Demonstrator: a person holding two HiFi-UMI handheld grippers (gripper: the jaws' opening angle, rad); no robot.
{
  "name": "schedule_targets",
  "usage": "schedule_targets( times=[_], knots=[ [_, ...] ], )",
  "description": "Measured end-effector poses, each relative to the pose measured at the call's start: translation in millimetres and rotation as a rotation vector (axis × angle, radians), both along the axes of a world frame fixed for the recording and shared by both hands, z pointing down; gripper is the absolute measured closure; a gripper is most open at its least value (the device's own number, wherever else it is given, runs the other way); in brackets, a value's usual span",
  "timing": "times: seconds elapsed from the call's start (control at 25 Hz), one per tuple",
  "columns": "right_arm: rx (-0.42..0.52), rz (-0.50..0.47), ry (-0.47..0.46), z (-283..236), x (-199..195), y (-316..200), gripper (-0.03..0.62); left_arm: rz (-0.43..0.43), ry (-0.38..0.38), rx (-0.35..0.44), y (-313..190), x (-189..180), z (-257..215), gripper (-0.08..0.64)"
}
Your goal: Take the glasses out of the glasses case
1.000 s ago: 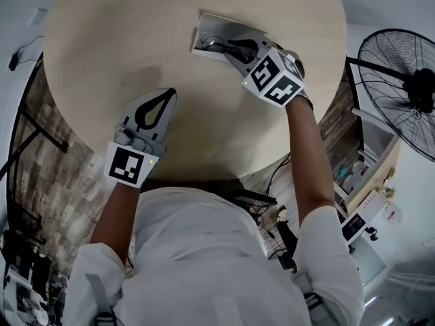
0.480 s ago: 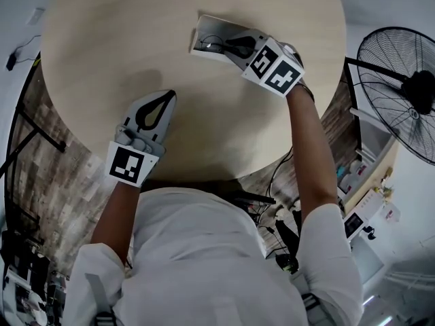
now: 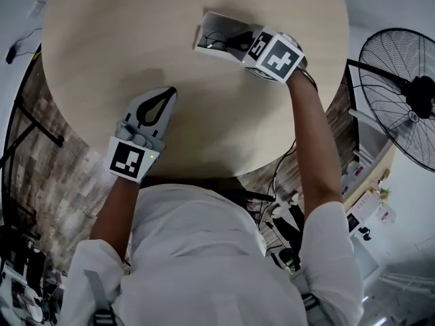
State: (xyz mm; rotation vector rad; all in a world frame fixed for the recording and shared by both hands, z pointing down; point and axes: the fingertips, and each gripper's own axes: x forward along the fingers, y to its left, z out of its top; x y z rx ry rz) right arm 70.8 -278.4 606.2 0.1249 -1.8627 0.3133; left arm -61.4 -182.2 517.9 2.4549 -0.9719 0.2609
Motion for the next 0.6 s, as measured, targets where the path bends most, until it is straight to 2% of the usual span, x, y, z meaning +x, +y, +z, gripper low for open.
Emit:
schedule_targets(
  times=[0.16, 0.6],
  knots=[
    [0.015, 0.021, 0.033, 0, -4, 0, 0.551, -0.004, 0.006, -0.003, -2, -1, 2, 0.548],
    [0.112, 0.004, -0.005, -24, -1, -1, 0.560, -0.010, 0.001, 0.014, -1, -8, -11, 0.548]
  ],
)
